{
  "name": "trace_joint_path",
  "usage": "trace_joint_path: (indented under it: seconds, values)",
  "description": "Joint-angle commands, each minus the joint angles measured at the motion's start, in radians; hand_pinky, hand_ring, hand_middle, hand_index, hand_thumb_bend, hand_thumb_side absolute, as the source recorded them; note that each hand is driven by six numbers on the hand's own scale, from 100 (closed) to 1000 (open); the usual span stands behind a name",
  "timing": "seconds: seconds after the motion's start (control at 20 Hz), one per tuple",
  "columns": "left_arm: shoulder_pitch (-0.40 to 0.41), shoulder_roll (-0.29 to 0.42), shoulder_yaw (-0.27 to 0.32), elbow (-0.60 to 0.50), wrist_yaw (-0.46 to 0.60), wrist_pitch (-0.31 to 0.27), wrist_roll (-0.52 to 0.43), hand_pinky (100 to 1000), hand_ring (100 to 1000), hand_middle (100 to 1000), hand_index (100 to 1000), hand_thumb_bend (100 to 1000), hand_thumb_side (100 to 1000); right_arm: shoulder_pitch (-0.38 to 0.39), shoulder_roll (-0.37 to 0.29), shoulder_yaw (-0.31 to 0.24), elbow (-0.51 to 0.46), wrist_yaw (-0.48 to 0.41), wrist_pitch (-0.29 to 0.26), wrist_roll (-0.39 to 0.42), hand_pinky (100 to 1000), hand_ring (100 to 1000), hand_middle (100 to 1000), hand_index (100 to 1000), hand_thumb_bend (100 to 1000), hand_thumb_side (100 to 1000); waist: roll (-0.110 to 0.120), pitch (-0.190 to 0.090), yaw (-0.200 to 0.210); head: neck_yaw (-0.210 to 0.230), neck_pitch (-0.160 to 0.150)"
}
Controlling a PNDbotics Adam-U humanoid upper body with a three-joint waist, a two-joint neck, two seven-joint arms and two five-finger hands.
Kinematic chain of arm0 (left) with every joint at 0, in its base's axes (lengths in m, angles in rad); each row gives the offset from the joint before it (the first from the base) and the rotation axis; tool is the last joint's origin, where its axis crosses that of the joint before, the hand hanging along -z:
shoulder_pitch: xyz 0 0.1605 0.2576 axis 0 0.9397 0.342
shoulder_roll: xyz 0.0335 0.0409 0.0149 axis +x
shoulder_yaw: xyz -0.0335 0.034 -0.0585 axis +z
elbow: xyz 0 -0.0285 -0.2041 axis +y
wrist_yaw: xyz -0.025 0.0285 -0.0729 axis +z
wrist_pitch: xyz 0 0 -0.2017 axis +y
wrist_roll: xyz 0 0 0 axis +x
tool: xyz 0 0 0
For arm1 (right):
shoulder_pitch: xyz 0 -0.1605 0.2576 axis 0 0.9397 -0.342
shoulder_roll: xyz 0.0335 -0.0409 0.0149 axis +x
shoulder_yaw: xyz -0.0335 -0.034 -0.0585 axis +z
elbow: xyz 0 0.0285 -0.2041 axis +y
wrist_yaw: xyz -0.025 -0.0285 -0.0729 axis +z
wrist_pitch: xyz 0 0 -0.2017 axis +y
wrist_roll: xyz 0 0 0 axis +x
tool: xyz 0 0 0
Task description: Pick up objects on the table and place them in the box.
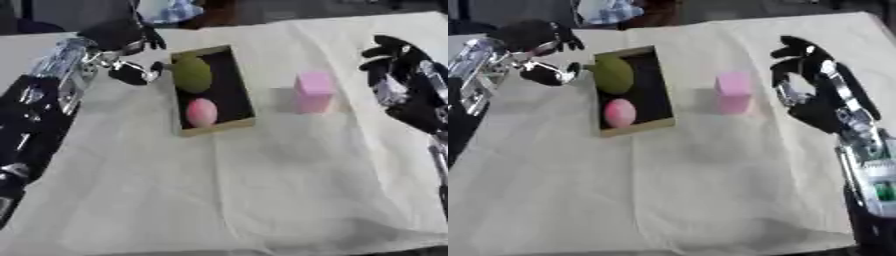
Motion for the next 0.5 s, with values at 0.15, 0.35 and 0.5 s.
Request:
trace_joint_path:
  seconds: [0.15, 0.35, 0.5]
  values:
    - [0.153, 0.06, 0.057, -0.275, 0.355, 0.051, 0.068, 725, 562, 590, 766, 100, 546, -0.191, -0.141, 0.071, 0.255, 0.091, -0.044, 0.046, 843, 773, 804, 957, 100, 343, -0.023, -0.024, 0.011, -0.018, -0.002]
    - [0.305, 0.05, 0.102, -0.443, 0.545, 0.075, 0.11, 711, 545, 569, 749, 100, 575, -0.33, -0.169, 0.116, 0.51, 0.225, -0.114, 0.09, 862, 850, 874, 991, 100, 501, -0.029, -0.023, 0.022, -0.027, -0.002]
    - [0.382, 0.032, 0.127, -0.522, 0.597, 0.088, 0.13, 705, 538, 560, 742, 100, 590, -0.416, -0.16, 0.146, 0.662, 0.395, -0.169, 0.133, 889, 930, 941, 1000, 100, 685, -0.033, -0.024, 0.03, -0.033, -0.002]
